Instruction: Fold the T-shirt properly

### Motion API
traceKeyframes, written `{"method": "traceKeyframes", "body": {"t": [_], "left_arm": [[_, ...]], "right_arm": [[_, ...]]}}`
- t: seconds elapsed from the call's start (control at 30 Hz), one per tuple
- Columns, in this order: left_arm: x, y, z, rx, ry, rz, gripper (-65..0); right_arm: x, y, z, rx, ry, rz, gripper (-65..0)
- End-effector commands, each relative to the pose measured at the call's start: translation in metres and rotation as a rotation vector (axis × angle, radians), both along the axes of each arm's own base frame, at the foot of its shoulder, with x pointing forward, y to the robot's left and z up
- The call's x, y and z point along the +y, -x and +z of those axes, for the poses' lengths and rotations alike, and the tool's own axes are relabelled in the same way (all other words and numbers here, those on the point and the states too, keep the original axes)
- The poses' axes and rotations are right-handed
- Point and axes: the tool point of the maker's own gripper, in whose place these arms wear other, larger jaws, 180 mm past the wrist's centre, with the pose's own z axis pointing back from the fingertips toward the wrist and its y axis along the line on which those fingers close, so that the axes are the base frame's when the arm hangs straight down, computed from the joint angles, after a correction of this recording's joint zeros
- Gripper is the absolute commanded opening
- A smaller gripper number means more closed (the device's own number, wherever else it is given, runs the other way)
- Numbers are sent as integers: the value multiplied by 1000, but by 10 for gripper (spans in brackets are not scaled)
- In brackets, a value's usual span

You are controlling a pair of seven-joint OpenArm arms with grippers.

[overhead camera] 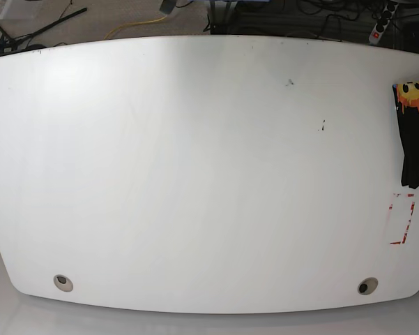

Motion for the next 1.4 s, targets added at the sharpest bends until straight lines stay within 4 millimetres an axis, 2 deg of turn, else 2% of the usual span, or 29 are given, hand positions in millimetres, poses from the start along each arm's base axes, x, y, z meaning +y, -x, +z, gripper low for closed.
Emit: {"method": "traceKeyframes", "body": {"t": [0.0, 0.07, 0.17, 0.27, 0.4, 0.5, 0.57, 0.67, 0.73, 0.83, 1.03, 1.37], "left_arm": [[-1, 27, -29, 121, 29, -7, -314], [-1, 29, -41, 162, 38, -29, -314], [-2, 17, -54, 178, 43, -36, -312], [-3, 12, -63, 200, 48, -31, -312], [-1, -7, -76, 219, 47, -7, -312], [0, -16, -84, 248, 31, 0, -314], [-2, -22, -88, 262, 22, -37, -315], [4, -29, -92, 269, -27, -74, -315], [8, -37, -93, 262, -69, -87, -314], [13, -61, -96, 240, -107, -98, -314], [3, -95, -100, 246, -101, -80, -314], [4, -98, -100, 240, -101, -46, -314]], "right_arm": [[4, 3, -21, 35, -1, 22, -499], [3, 5, -38, 77, 46, 69, -499], [10, 5, -59, 126, 84, 118, -499], [9, -10, -76, 138, 115, 153, -499], [9, -27, -95, 165, 135, 160, -499], [-8, -42, -107, 189, 165, 158, -496], [-11, -50, -114, 207, 173, 150, -495], [-10, -66, -121, 217, 177, 141, -493], [-21, -75, -124, 221, 203, 136, -491], [-28, -90, -126, 213, 223, 130, -491], [-36, -114, -126, 189, 243, 126, -491], [-35, -116, -126, 183, 242, 125, -491]]}}
